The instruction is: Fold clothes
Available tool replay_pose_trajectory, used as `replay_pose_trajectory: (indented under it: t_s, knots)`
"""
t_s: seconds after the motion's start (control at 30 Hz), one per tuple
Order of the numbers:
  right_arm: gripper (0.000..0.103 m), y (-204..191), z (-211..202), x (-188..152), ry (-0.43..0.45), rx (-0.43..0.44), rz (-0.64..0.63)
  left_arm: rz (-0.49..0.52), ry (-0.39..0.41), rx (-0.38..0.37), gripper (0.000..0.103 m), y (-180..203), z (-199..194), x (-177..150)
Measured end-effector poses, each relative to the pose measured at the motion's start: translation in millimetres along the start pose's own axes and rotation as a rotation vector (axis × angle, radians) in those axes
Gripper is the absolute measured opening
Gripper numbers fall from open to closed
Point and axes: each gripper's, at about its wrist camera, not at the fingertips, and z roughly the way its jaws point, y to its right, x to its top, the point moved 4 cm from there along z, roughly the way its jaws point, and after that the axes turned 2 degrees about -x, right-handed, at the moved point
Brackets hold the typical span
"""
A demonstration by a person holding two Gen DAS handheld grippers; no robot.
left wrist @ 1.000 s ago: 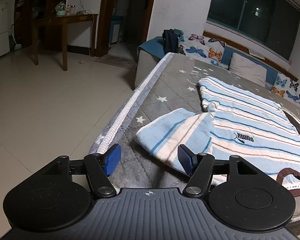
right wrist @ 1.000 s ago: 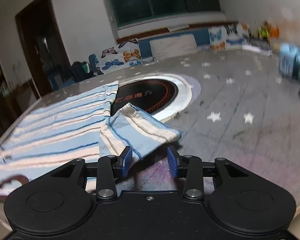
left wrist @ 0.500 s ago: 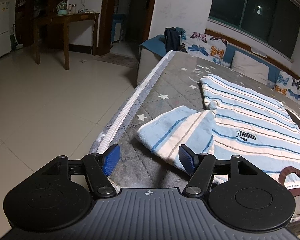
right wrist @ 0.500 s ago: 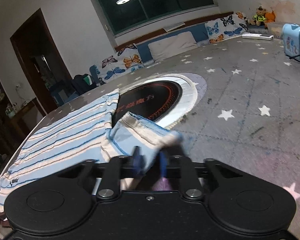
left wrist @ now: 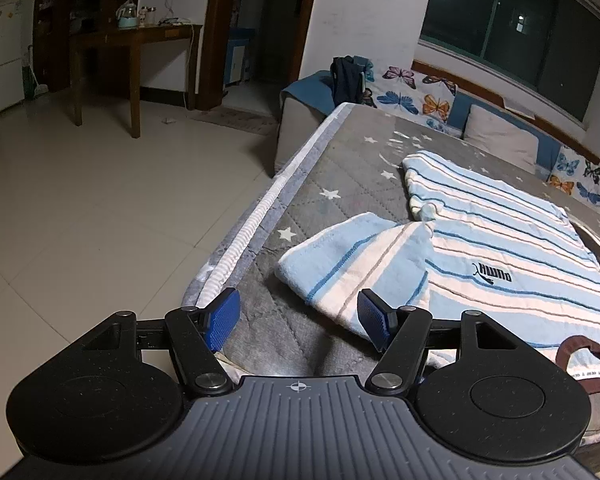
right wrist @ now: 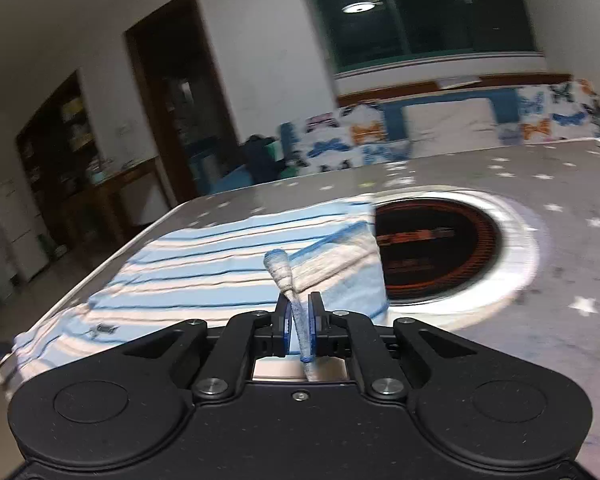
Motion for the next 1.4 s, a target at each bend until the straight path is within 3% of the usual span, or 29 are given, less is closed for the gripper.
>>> replay_pose_trajectory:
  t_s: [0.17,0.4,0.53,0.73,0.9,1.13,1.2,1.3,1.37,1.4]
  knots:
    - [0.009,-23.2,21.9,-11.2,-0.07,0.06,-0.032,0.003,-0.001,0.003,0.066,-0.1,0.1,-1.4]
    - [0.013,-26.8,35.4,-27.0,-0.136,0.068,-0.047,-0.003,-0.008,-0.001,0.066,-0.7,0.6,-2.0]
    - [0.044,-29.5,26.7,-21.5,-0.14,0.08,-0.09,-0.003,-0.012,-0.004,0.066,1.5,2.0,-0.6]
    - [0.049,-15.3,18.6,-7.1,-0.085,0.032,-0.111,-0.014,-0.019,0.002,0.067,1.7,7.1,-0.1]
    - [0.049,-8.5,27.7,-14.1,-0.123,0.008,-0.121,-0.047,-0.034,-0.011,0.067,1.4,13.7,1.9]
    - [0.061,-13.7,34.0,-24.6,-0.148,-0.018,-0.189,-0.07,-0.027,-0.026,0.066,7.1,25.5,9.6]
    - [0.061,-13.6,33.8,-25.1,-0.147,-0.019,-0.185,-0.077,-0.031,-0.033,0.061,8.7,29.6,10.5]
    - [0.061,-12.8,32.9,-25.5,-0.144,-0.016,-0.174,-0.079,-0.032,-0.03,0.043,11.2,35.3,12.0]
    - [0.061,-12.6,32.5,-25.9,-0.143,-0.016,-0.169,-0.08,-0.03,-0.017,0.019,11.6,38.7,12.3]
    - [0.061,-12.5,32.3,-26.1,-0.143,-0.015,-0.167,-0.09,-0.031,-0.014,0.015,10.5,40.4,12.2]
